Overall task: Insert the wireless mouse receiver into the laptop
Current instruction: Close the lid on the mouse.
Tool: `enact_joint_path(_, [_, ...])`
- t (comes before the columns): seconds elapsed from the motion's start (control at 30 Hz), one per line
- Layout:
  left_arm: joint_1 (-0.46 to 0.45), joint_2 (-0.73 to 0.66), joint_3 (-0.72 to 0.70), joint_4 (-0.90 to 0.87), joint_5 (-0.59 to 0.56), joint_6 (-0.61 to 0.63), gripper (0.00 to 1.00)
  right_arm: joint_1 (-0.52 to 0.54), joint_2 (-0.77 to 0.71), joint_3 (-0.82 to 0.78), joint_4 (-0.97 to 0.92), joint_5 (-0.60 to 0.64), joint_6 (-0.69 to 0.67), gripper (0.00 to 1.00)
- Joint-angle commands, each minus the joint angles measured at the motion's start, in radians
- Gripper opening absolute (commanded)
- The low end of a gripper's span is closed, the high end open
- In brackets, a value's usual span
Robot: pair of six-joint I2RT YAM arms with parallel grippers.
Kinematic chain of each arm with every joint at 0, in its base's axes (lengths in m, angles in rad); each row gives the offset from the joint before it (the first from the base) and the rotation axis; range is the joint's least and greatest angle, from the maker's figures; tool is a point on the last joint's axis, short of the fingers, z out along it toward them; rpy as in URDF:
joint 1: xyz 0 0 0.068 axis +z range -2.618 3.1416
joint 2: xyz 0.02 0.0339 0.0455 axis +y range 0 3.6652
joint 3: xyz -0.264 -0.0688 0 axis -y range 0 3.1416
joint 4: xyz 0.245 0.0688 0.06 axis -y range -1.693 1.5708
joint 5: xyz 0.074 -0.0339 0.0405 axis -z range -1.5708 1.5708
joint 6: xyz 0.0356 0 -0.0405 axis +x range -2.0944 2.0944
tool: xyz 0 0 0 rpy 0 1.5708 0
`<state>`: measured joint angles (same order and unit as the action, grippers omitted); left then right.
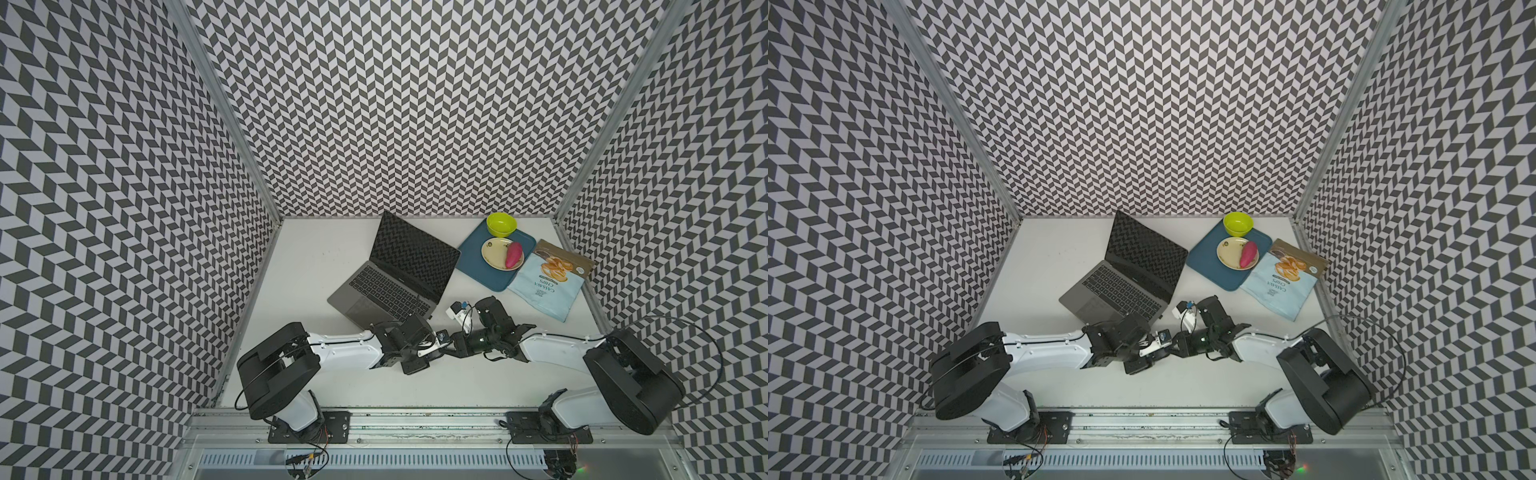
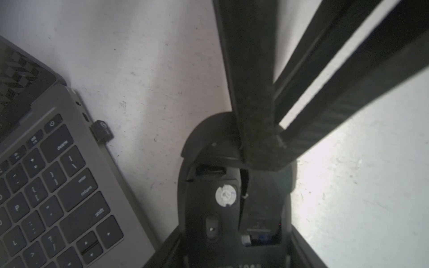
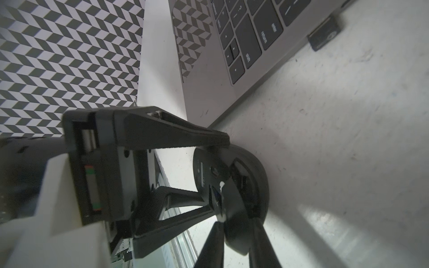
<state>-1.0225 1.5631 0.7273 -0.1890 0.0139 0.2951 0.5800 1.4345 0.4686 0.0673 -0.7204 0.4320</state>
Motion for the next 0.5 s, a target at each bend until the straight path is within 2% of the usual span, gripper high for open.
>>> enact_joint_path(0.0, [-0.005,0.020,0.017,-0.011,0.020,0.005,0.50,0.011,0.015,0.026,-0.060,0.091,-0.033,0.21])
enact_joint_path(0.3, [-0.014,0.006,-0.007,0.012,-0.002,0.027,0.48,0.011,0.021,0.075,-0.163,0.159,-0.069,0.22])
enact_joint_path(0.47, [-0.022,0.013,-0.008,0.014,0.002,0.032,0.48,0.014,0.023,0.079,-0.151,0.133,-0.073,0.22])
